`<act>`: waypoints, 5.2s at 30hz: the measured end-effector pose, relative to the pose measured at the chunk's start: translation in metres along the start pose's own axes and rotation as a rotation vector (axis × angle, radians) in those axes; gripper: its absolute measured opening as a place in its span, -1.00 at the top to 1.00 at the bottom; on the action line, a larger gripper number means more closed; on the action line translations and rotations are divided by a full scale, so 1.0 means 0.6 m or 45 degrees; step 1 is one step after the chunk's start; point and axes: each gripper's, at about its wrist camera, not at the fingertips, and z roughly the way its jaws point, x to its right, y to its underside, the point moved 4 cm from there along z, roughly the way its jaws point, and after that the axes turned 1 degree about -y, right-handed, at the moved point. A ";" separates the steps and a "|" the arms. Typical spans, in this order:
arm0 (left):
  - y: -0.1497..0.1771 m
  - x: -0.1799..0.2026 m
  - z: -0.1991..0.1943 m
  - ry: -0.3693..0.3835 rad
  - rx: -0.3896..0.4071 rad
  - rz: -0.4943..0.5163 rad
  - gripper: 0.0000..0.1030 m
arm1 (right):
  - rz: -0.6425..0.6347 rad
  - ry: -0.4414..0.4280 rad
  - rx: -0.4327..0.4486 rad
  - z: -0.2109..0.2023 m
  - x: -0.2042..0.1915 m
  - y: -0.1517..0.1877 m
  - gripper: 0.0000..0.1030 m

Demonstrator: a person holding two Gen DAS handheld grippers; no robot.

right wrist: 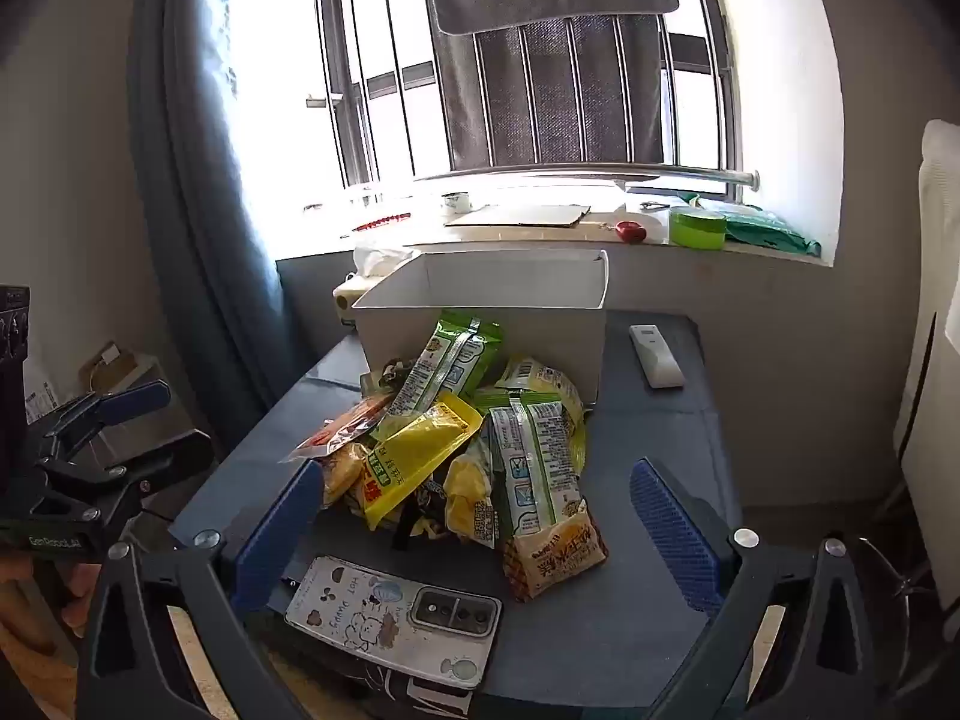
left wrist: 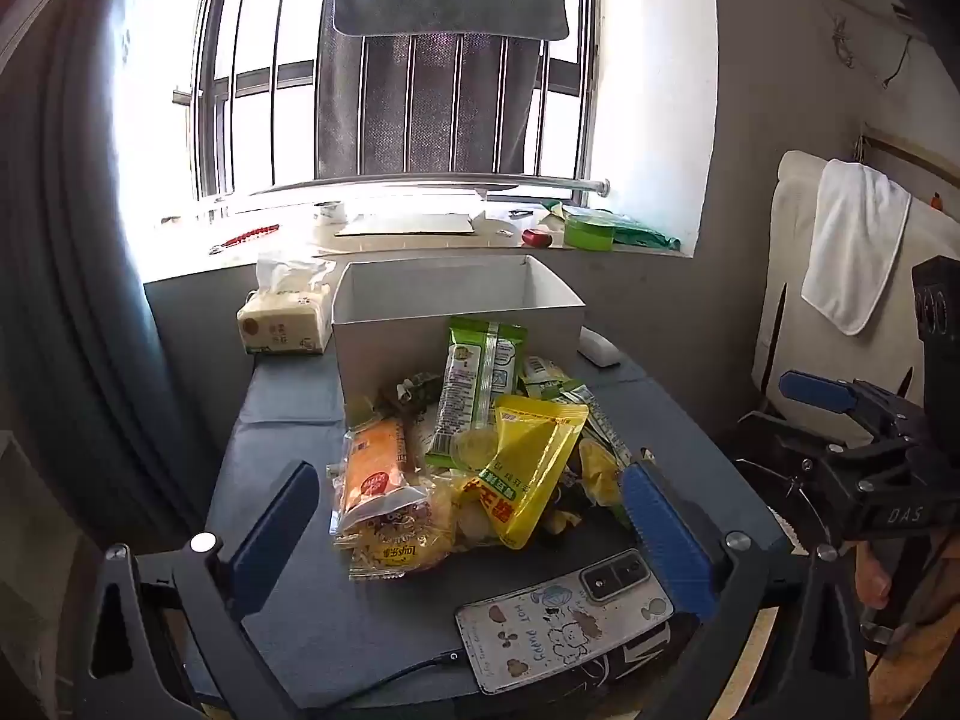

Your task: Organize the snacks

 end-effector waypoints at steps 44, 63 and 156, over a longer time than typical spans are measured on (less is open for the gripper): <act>-0.006 0.003 -0.006 0.023 -0.009 -0.043 -1.00 | -0.024 -0.016 0.010 -0.008 -0.008 -0.002 -1.00; -0.005 0.002 -0.006 0.019 -0.012 -0.041 -1.00 | -0.023 -0.021 0.007 -0.008 -0.010 -0.001 -1.00; 0.051 -0.157 0.054 0.264 -0.015 -0.339 0.20 | -0.060 -0.014 -0.383 0.185 0.103 0.137 -0.22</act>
